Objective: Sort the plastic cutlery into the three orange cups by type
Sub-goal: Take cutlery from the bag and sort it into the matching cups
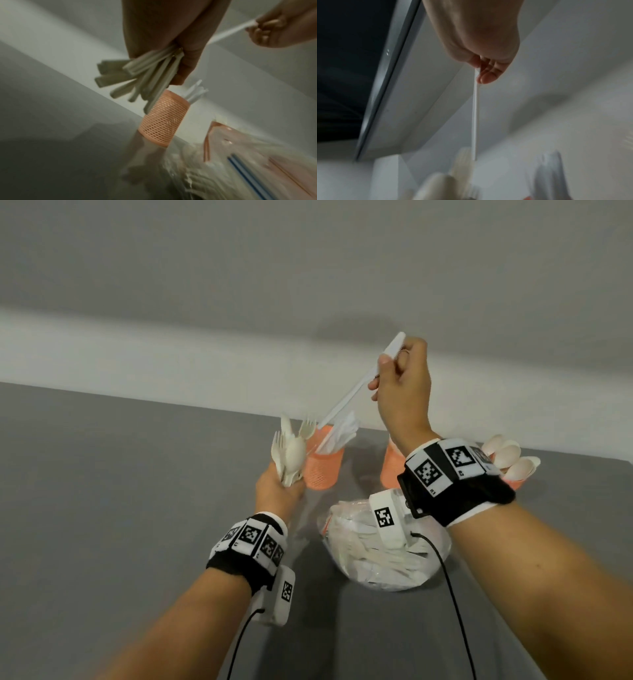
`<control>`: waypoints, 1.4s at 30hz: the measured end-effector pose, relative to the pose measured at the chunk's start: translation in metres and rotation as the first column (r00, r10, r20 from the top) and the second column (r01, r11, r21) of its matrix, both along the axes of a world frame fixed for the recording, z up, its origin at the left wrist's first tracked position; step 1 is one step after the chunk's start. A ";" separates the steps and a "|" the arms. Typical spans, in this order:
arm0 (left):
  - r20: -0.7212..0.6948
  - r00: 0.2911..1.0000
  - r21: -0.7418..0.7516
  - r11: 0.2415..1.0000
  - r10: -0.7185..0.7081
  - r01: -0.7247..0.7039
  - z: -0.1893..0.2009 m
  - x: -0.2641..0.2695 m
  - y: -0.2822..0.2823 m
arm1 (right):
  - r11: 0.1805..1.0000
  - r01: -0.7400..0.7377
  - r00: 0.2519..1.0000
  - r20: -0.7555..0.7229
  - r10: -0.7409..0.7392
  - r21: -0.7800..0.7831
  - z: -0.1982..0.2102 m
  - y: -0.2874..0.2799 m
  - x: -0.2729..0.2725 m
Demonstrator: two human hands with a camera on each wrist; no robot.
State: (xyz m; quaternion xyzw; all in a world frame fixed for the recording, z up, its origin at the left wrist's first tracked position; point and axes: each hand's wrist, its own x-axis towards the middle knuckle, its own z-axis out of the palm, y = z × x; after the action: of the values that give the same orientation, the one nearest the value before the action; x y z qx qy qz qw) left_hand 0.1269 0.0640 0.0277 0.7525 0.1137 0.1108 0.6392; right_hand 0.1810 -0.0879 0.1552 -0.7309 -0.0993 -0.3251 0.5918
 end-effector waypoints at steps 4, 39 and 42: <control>-0.007 0.994 -0.179 0.979 -0.106 0.103 0.009 -0.001 0.016 | 0.984 0.029 0.999 -0.014 -0.032 -0.174 -0.021 0.009 0.011; 0.041 0.932 -0.413 0.843 -0.360 0.344 0.003 -0.010 -0.006 | 0.859 -0.428 0.793 -0.340 0.506 0.280 -0.031 0.014 -0.032; 0.058 0.937 -0.359 0.869 -0.344 0.341 0.008 -0.014 -0.013 | 0.876 -0.418 0.752 -0.449 0.482 0.240 -0.038 0.019 -0.041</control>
State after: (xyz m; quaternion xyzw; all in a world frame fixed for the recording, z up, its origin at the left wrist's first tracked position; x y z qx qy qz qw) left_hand 0.1132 0.0511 0.0359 0.6297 -0.0005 -0.0302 0.7762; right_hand 0.1400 -0.0691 0.1175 -0.7051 -0.0967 0.0203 0.7022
